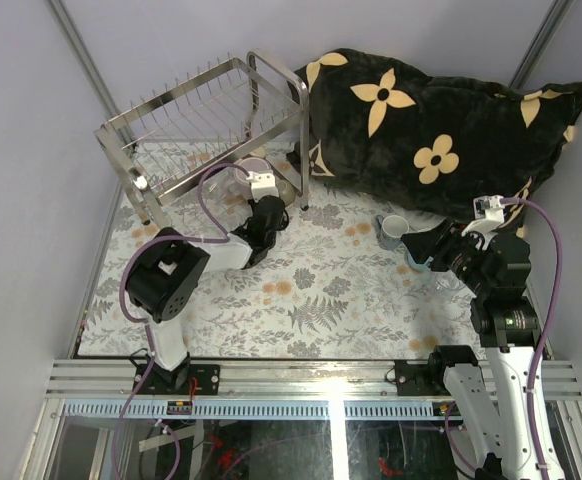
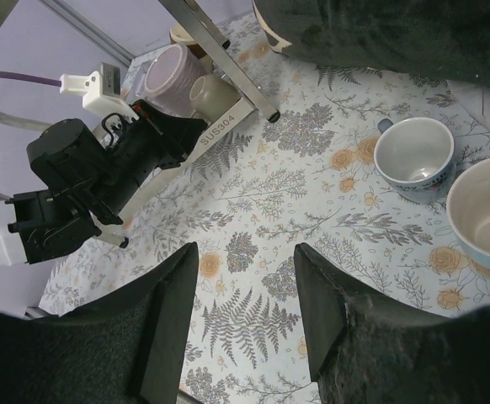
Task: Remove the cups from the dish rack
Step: Unload the cup from the dish rack, then place the cup at the center of the board.
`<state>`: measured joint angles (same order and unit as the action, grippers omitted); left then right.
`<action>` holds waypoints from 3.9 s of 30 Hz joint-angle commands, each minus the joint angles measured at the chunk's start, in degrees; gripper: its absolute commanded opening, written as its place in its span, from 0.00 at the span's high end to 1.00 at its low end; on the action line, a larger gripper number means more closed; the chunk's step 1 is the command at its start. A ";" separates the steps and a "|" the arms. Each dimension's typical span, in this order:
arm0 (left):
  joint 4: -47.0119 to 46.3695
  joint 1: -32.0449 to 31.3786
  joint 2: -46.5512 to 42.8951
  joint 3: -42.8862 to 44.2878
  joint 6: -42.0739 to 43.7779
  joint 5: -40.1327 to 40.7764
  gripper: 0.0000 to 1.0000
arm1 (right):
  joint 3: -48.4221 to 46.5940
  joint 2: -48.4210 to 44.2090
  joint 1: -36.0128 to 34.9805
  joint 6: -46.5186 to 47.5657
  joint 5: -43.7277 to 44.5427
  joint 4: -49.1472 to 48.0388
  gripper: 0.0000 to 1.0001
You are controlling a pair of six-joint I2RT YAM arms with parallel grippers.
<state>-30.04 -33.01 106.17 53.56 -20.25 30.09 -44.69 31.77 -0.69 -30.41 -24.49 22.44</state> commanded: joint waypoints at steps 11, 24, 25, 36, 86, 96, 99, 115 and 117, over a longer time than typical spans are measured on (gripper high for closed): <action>-1.82 -3.15 -8.64 -0.39 1.43 11.44 1.00 | 0.22 -0.60 0.07 -0.33 0.37 -1.56 0.44; 8.18 -4.59 -23.81 -8.79 -10.31 6.01 1.00 | 5.00 0.36 0.07 -6.63 -4.31 -9.38 0.44; 8.76 -4.62 -25.34 -9.81 -11.69 4.79 1.00 | 5.27 0.58 0.07 -6.93 -5.31 -10.21 0.44; 8.60 -4.59 -39.96 -18.93 -17.37 -10.40 1.00 | 12.59 5.30 -3.03 -15.69 -15.30 -28.17 0.44; -1.27 -4.55 -51.68 -27.84 -34.85 -37.38 1.00 | 11.09 45.66 -38.08 -25.84 2.16 -87.78 0.68; 0.39 -4.56 -52.74 -27.89 -34.24 -36.91 0.70 | 12.08 45.86 -39.11 -25.87 5.15 -89.45 1.00; 2.33 -4.59 -54.36 -27.97 -33.40 -35.24 0.46 | 12.24 44.47 -39.13 -24.60 6.11 -87.44 1.00; 11.82 -4.53 -64.05 -31.71 -28.76 -28.08 0.23 | 3.13 31.83 -39.12 -4.05 23.35 -36.36 1.00; 12.48 -4.54 -64.82 -32.27 -28.28 -27.63 0.23 | 1.19 31.04 -39.13 -1.45 27.51 -28.94 1.00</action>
<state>-19.18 -37.47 42.98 22.90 -51.00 0.01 -37.87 66.00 -39.48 -41.01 -7.77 -23.38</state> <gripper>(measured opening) 0.768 0.069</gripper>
